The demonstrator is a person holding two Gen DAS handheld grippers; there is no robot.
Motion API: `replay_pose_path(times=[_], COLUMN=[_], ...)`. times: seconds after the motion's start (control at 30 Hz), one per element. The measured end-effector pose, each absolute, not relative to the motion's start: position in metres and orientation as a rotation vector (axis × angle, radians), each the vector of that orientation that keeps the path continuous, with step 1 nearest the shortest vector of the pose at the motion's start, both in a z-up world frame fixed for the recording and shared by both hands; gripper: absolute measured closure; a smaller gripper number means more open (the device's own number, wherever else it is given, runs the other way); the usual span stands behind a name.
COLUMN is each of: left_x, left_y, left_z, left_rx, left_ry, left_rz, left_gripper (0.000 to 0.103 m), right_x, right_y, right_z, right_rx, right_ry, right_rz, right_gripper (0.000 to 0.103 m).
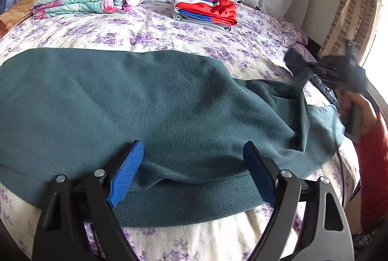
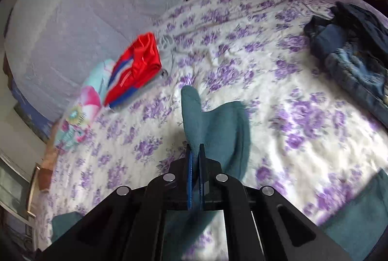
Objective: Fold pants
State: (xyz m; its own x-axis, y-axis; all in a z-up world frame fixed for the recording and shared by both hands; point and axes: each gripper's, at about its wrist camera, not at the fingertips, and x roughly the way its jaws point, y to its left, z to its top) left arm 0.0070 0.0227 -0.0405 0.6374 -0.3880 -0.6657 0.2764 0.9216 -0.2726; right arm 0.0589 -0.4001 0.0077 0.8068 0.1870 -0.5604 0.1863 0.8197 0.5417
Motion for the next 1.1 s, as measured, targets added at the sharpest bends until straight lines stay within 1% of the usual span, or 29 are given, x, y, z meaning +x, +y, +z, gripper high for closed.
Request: replay_pose_path(times=[0.1, 0.17, 0.27, 0.3, 0.33, 0.37, 0.4, 0.43, 0.47, 0.5, 0.53, 0.67, 0.7, 0.73, 0.8, 0.9, 1.0, 1.1], left_x=[0.007, 0.007, 0.008, 0.008, 0.007, 0.007, 0.007, 0.007, 0.007, 0.008, 0.007, 0.0, -0.001, -0.003, -0.005, -0.001, 0.004, -0.009], left_y=[0.023, 0.023, 0.02, 0.019, 0.018, 0.018, 0.018, 0.018, 0.018, 0.017, 0.018, 0.018, 0.017, 0.015, 0.005, -0.021, -0.051, -0.068], left_z=[-0.04, -0.04, -0.04, -0.04, -0.04, -0.04, -0.04, -0.04, -0.04, -0.04, -0.04, -0.028, -0.022, -0.016, 0.0, 0.015, 0.011, 0.01], left_rx=[-0.149, -0.148, -0.136, -0.129, -0.123, -0.12, -0.12, -0.119, -0.118, -0.117, -0.118, -0.137, -0.146, -0.156, -0.146, -0.088, -0.021, 0.07], left_ry=[0.794, 0.796, 0.801, 0.802, 0.804, 0.803, 0.802, 0.803, 0.804, 0.805, 0.804, 0.786, 0.78, 0.773, 0.737, 0.715, 0.748, 0.711], left_rz=[-0.38, -0.387, -0.39, -0.386, -0.383, -0.379, -0.375, -0.371, -0.368, -0.367, -0.366, -0.33, -0.334, -0.347, -0.361, -0.354, -0.354, -0.344], left_gripper=[0.021, 0.019, 0.017, 0.017, 0.017, 0.017, 0.017, 0.017, 0.017, 0.017, 0.017, 0.017, 0.017, 0.017, 0.017, 0.015, 0.015, 0.015], right_x=[-0.024, -0.068, -0.086, -0.089, -0.094, -0.098, -0.099, -0.099, -0.1, -0.101, -0.105, -0.121, -0.12, -0.114, -0.101, -0.074, -0.056, -0.062], right_y=[-0.43, -0.45, -0.477, -0.487, -0.496, -0.502, -0.502, -0.5, -0.497, -0.496, -0.498, -0.495, -0.491, -0.484, -0.463, -0.42, -0.374, -0.323], right_z=[0.013, 0.005, -0.034, -0.049, -0.06, -0.063, -0.06, -0.054, -0.048, -0.044, -0.04, -0.018, -0.013, -0.008, -0.004, -0.006, -0.009, -0.013], right_rx=[0.685, 0.708, 0.765, 0.828, 0.917, 0.966, 0.959, 0.928, 0.892, 0.871, 0.857, 0.733, 0.699, 0.67, 0.621, 0.519, 0.425, 0.313], right_ry=[0.534, 0.516, 0.636, 0.675, 0.664, 0.637, 0.625, 0.609, 0.594, 0.576, 0.55, 0.457, 0.456, 0.466, 0.484, 0.527, 0.551, 0.557], right_rz=[-0.024, -0.067, -0.127, -0.16, -0.138, -0.114, -0.118, -0.125, -0.133, -0.147, -0.176, -0.257, -0.23, -0.186, -0.094, 0.03, 0.124, 0.275], right_gripper=[0.098, 0.098, 0.098, 0.095, 0.098, 0.099, 0.098, 0.094, 0.087, 0.069, 0.067, 0.065, 0.061, 0.053, 0.046, 0.041, 0.04, 0.04])
